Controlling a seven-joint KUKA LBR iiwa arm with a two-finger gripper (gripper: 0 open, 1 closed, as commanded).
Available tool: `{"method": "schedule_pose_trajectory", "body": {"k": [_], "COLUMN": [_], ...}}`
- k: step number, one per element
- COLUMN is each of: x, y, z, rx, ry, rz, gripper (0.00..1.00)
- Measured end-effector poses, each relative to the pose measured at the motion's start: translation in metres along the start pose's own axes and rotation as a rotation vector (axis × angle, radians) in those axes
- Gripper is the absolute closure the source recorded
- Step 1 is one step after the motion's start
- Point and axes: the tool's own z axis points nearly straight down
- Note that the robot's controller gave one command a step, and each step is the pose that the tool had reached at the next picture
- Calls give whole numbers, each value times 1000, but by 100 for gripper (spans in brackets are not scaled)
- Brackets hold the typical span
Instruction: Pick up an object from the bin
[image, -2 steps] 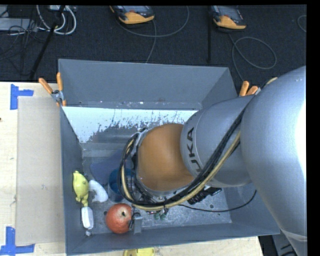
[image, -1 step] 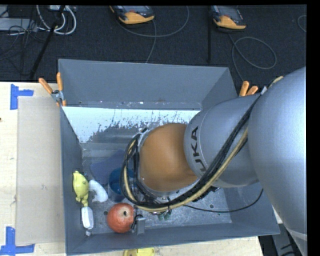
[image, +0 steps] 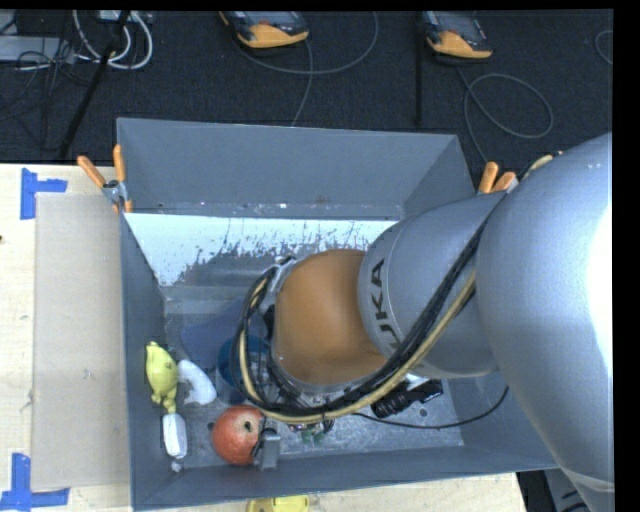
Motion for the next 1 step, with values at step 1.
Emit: {"method": "schedule_pose_trajectory", "body": {"k": [1], "x": [-9], "y": [7], "z": [28], "rx": [-2], "ry": [15], "rz": [45], "gripper": [100]}}
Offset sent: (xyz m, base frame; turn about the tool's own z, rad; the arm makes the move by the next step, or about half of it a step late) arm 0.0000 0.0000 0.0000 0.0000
